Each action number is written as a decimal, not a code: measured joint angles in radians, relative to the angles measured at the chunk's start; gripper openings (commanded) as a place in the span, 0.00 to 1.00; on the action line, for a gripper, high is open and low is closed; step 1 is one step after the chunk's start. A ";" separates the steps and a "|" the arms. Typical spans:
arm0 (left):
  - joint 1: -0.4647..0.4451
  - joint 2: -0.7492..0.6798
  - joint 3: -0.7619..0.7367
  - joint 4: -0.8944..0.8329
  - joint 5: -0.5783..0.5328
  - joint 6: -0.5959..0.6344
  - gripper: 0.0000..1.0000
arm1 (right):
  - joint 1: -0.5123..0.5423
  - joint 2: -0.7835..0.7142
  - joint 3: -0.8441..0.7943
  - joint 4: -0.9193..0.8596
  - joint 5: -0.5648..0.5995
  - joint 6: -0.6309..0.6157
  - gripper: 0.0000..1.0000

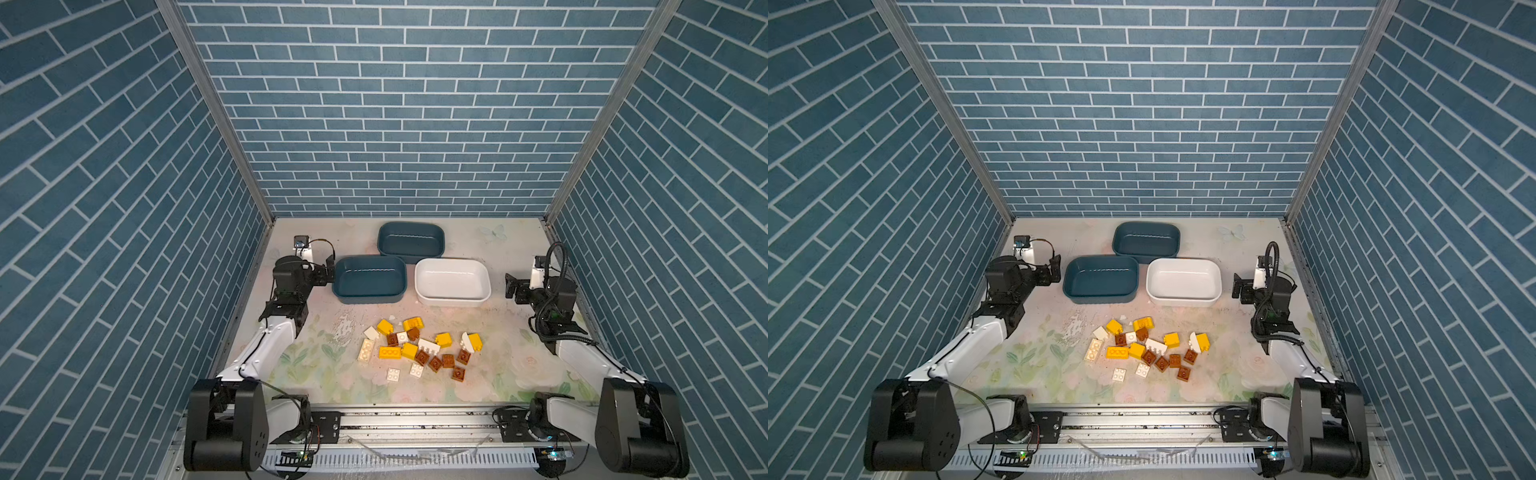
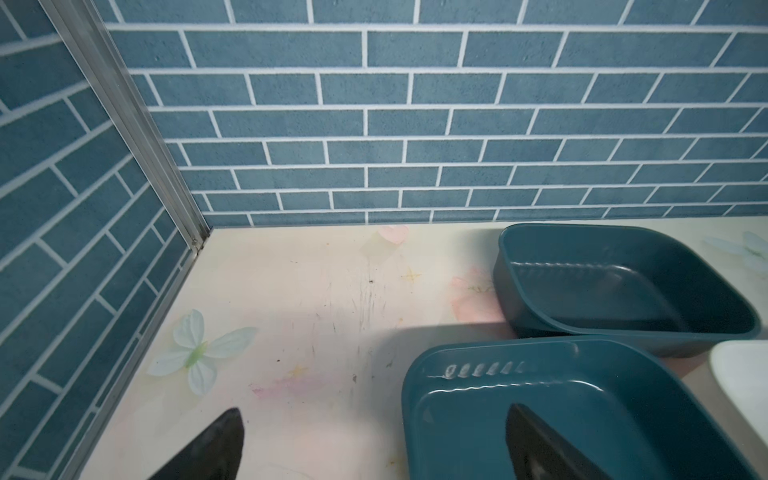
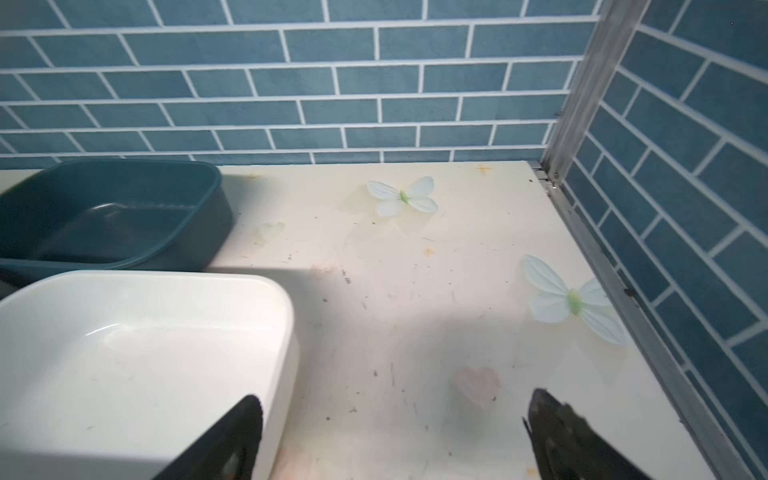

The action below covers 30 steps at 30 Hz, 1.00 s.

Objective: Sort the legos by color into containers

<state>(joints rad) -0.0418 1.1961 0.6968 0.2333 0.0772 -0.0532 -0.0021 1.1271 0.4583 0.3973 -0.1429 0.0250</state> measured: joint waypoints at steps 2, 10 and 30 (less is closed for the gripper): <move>-0.026 -0.004 0.060 -0.121 -0.021 -0.050 1.00 | 0.024 -0.052 0.030 -0.102 -0.036 -0.006 0.99; -0.141 -0.018 0.200 -0.616 0.007 -0.151 1.00 | 0.151 -0.218 0.144 -0.460 -0.160 -0.026 0.99; -0.545 -0.140 -0.042 -0.964 0.115 -0.351 0.87 | 0.463 -0.280 0.256 -0.916 -0.250 0.024 0.99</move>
<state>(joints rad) -0.5865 1.0561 0.6544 -0.7311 0.1925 -0.4042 0.4606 0.8471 0.7139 -0.5186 -0.3927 0.0486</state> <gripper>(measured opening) 0.900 0.989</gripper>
